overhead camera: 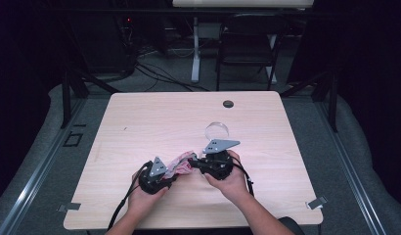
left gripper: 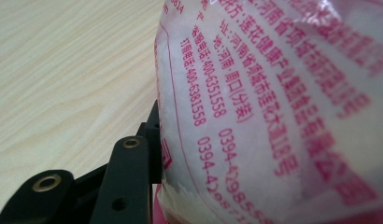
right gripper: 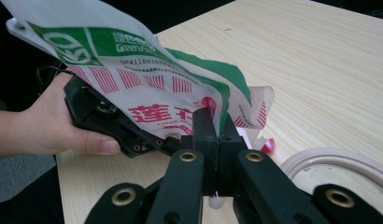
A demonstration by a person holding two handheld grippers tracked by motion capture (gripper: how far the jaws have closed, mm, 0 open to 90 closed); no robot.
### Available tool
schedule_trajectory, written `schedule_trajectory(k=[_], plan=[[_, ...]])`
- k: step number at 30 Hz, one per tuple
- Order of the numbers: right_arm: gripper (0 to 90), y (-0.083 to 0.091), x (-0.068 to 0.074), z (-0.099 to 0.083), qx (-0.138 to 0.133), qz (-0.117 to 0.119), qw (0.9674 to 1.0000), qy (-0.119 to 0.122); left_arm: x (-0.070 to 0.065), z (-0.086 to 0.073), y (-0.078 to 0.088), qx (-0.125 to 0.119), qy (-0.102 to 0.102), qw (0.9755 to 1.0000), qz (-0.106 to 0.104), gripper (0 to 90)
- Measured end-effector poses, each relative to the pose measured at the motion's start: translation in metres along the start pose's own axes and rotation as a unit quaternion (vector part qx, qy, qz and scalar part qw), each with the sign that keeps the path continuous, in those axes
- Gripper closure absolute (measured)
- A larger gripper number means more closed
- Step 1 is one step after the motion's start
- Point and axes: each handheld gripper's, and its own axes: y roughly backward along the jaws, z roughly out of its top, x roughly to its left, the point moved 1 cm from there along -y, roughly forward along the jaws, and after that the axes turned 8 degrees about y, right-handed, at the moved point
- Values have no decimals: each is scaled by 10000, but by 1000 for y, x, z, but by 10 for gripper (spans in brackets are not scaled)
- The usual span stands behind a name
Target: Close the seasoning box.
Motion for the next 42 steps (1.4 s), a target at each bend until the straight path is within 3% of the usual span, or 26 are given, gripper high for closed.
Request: schedule_trajectory(k=[6, 14, 21, 30, 34, 39, 42], plan=[[900, 2, -2, 0, -80, -6, 9999, -63, -1, 2, 4, -35, -68, 9999, 71, 625], [900, 3, -2, 1, -208, 81, 9997, -103, -1, 6, 11, -74, -277, 9989, 376, 628], [898, 3, -1, 1, -191, 99, 9997, -61, 1, 7, 14, -137, -300, 9983, 488, 629], [772, 7, -1, 4, -309, 60, 9995, -14, 9, 8, 20, -216, -197, 9972, 693, 629], [726, 8, 0, 4, -343, 54, 9994, -7, 11, 9, 23, -204, -254, 9963, 793, 630], [613, 9, -1, 5, -420, -120, 9990, 88, 14, 9, 25, -257, -251, 9957, 859, 629], [606, 10, -2, 5, -433, -134, 9989, 93, 15, 10, 26, -265, -261, 9954, 886, 629]])
